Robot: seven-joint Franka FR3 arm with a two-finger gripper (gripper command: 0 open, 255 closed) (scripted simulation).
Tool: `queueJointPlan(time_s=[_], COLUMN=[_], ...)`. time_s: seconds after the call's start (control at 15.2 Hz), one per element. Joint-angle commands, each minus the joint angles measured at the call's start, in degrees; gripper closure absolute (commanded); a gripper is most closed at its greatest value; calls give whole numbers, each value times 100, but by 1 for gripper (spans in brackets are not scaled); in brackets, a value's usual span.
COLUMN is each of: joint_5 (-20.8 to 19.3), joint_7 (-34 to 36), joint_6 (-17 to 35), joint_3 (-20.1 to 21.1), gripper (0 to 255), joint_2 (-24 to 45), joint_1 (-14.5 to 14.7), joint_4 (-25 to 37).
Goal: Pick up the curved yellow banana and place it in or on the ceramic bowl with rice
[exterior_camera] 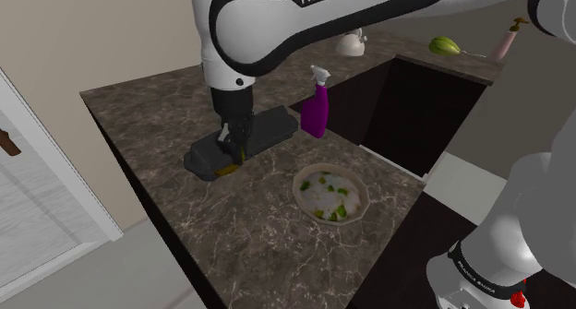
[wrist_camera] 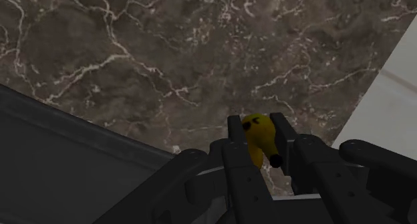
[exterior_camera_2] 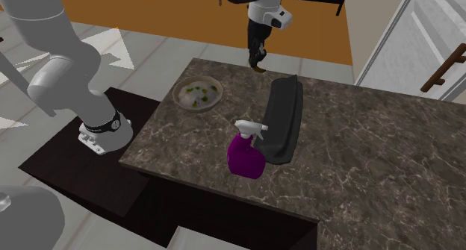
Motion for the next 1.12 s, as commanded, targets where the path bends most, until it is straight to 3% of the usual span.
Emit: queueJointPlan(time_s=[0.0, 0.2, 0.59, 1.06], joint_5=[8, 15, 366, 634], joint_7=[13, 19, -405, -897], joint_6=[-146, -315, 2, 24], joint_3=[5, 7, -96, -351], gripper=[255, 255, 255, 255], joint_2=[-41, -77, -1473, -3067], joint_1=[3, 1, -181, -238], joint_4=[105, 239, -1465, -3103])
